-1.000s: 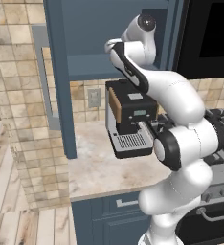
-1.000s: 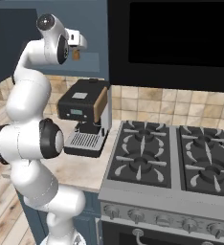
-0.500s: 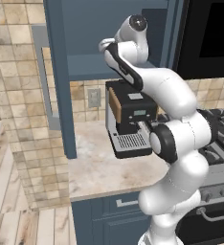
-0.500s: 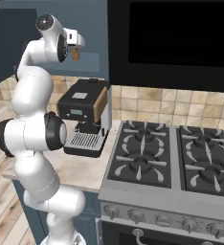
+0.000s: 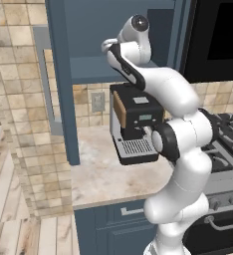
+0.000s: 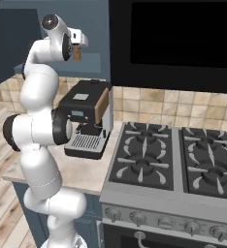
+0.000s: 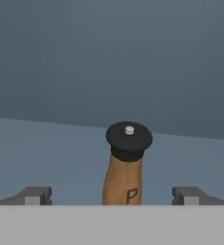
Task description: Retrieve the shaker from the cabinet and place it next the steak on a plate on the dining table.
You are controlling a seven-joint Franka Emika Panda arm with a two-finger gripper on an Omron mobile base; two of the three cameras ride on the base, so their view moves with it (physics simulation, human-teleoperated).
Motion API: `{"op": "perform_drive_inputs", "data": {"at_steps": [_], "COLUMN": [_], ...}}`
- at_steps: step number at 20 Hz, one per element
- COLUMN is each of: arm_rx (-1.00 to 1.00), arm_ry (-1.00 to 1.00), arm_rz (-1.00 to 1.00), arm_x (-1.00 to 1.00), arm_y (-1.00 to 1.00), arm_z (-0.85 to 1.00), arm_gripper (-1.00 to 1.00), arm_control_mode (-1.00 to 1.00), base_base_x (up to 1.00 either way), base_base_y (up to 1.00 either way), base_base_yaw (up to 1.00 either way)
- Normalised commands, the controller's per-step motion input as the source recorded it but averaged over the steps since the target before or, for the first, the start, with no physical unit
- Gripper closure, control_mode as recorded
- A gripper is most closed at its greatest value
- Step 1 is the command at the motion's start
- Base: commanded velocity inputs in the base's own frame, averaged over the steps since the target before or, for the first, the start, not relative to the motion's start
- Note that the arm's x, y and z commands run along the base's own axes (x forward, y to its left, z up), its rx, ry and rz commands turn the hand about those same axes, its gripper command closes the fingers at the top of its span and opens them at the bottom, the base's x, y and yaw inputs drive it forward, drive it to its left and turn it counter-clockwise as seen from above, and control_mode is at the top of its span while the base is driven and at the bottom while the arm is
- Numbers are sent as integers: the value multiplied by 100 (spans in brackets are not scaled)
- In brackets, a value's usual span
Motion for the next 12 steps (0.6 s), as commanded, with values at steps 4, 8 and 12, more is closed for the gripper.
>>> {"op": "perform_drive_inputs", "data": {"at_steps": [4,8,12], "arm_rx": [0,0,0], "arm_ry": [0,0,0], "arm_rz": [0,0,0], "arm_x": [31,29,27], "arm_y": [0,0,0], "arm_z": [0,0,0], "arm_gripper": [-100,-100,-100], "arm_control_mode": [-100,-100,-100], "base_base_x": [0,0,0], "base_base_y": [0,0,0], "base_base_yaw": [0,0,0]}}
